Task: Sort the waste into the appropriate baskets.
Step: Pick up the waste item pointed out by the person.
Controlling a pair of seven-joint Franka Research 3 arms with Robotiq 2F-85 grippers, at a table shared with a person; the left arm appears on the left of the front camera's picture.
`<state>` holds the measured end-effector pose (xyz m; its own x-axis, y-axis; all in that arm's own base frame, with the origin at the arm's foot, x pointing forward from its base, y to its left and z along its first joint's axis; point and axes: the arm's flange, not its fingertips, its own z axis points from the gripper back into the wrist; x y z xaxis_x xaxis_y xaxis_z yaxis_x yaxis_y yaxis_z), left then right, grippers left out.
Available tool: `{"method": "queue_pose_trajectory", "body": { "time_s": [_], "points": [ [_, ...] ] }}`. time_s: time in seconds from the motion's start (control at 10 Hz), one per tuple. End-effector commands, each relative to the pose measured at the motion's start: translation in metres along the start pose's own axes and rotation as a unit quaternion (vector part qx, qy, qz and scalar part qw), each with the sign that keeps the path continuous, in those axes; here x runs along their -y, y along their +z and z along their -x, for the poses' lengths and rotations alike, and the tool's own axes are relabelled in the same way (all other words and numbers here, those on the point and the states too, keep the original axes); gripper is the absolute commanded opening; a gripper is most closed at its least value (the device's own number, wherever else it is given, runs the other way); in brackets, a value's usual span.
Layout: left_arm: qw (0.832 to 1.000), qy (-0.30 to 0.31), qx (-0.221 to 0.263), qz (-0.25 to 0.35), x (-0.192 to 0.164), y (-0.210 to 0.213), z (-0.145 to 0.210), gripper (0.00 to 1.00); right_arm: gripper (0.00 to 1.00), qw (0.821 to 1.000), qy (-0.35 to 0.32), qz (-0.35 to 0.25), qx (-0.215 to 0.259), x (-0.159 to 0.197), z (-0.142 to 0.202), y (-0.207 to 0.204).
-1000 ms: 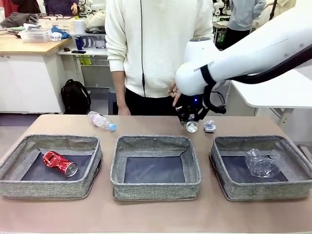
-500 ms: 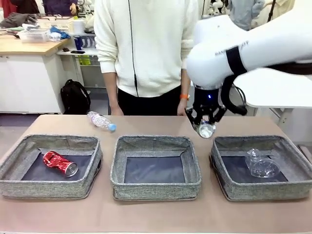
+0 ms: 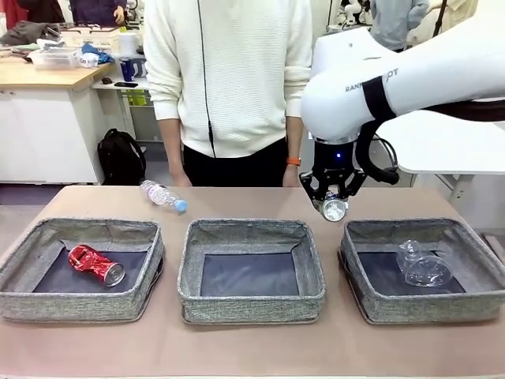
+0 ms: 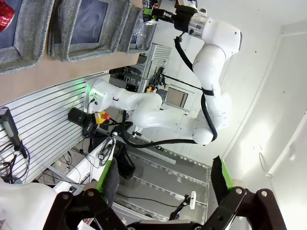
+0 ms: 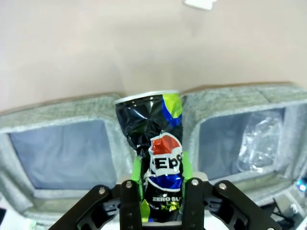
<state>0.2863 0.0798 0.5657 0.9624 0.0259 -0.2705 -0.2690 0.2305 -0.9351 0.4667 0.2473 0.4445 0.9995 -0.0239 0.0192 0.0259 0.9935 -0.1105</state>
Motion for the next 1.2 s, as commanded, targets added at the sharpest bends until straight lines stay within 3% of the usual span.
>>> {"method": "queue_pose_trajectory", "body": {
  "time_s": [0.0,0.2,0.4,0.7,0.8,0.9,1.1],
  "points": [
    [1.0,-0.004,-0.003,0.004,0.002,0.001,0.003,1.0,0.34,0.999,-0.021,0.011,0.042,-0.032,0.019,0.072],
    [1.0,-0.004,-0.003,0.004,0.002,0.001,0.003,1.0,0.34,0.998,-0.026,-0.002,0.049,-0.079,0.062,0.162],
    [1.0,-0.004,-0.003,0.004,0.002,0.001,0.003,1.0,0.34,0.996,-0.042,-0.023,0.072,-0.121,0.112,0.212],
    [1.0,-0.004,-0.003,0.004,0.002,0.001,0.003,1.0,0.34,0.987,-0.053,-0.035,0.15,-0.134,0.141,0.243],
    [1.0,-0.004,-0.003,0.004,0.002,0.001,0.003,1.0,0.34,0.98,-0.052,0.003,0.19,-0.135,0.135,0.233],
    [1.0,-0.004,-0.003,0.004,0.002,0.001,0.003,1.0,0.34,0.991,-0.035,-0.04,0.119,-0.133,0.155,0.248],
    [1.0,-0.004,-0.003,0.004,0.002,0.001,0.003,1.0,0.34,0.988,-0.034,-0.024,0.146,-0.133,0.145,0.245]
  ]
}}
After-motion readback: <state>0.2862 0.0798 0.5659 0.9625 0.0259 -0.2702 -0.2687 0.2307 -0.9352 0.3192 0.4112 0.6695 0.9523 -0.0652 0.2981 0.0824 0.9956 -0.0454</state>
